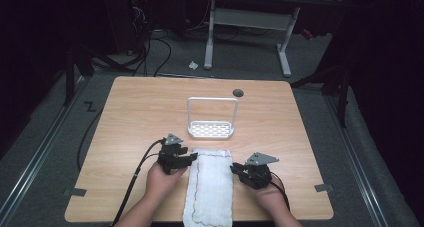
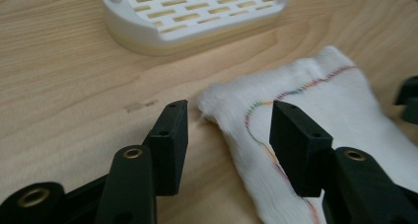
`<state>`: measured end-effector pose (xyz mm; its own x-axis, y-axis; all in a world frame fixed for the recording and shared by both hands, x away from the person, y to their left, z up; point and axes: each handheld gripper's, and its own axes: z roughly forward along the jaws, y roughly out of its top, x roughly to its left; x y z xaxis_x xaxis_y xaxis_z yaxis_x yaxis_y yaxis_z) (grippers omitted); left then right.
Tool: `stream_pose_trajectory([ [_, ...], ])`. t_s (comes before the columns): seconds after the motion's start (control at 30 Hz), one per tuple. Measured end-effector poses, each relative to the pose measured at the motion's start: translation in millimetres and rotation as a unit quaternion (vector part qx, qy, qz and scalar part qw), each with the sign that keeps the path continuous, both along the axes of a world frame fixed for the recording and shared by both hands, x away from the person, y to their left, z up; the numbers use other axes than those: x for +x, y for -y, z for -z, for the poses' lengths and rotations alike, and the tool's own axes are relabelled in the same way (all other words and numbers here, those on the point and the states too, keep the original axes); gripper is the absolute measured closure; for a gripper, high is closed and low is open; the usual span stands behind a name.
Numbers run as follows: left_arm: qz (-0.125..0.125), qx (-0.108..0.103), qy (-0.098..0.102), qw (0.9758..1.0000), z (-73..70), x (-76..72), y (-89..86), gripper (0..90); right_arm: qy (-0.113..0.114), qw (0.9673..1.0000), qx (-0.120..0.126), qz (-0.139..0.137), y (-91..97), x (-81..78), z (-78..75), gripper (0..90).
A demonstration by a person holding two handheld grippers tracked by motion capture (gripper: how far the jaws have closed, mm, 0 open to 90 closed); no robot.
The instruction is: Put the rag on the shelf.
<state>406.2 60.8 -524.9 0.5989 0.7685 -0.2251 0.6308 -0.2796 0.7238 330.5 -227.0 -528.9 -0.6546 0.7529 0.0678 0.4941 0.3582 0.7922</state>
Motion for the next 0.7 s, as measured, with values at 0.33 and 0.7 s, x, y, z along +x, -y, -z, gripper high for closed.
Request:
stream_pose_trajectory([
  [0.33,0.018,0.012,0.007,0.9997,6.9,4.4,14.3,64.2,0.006,0.9999,-0.002,0.014,2.5,0.5,0.5,67.1],
  [0.7,0.027,-0.009,0.035,0.999,14.9,-2.2,9.4,76.0,0.002,0.9994,-0.004,0.034,-7.1,4.5,0.5,61.5],
])
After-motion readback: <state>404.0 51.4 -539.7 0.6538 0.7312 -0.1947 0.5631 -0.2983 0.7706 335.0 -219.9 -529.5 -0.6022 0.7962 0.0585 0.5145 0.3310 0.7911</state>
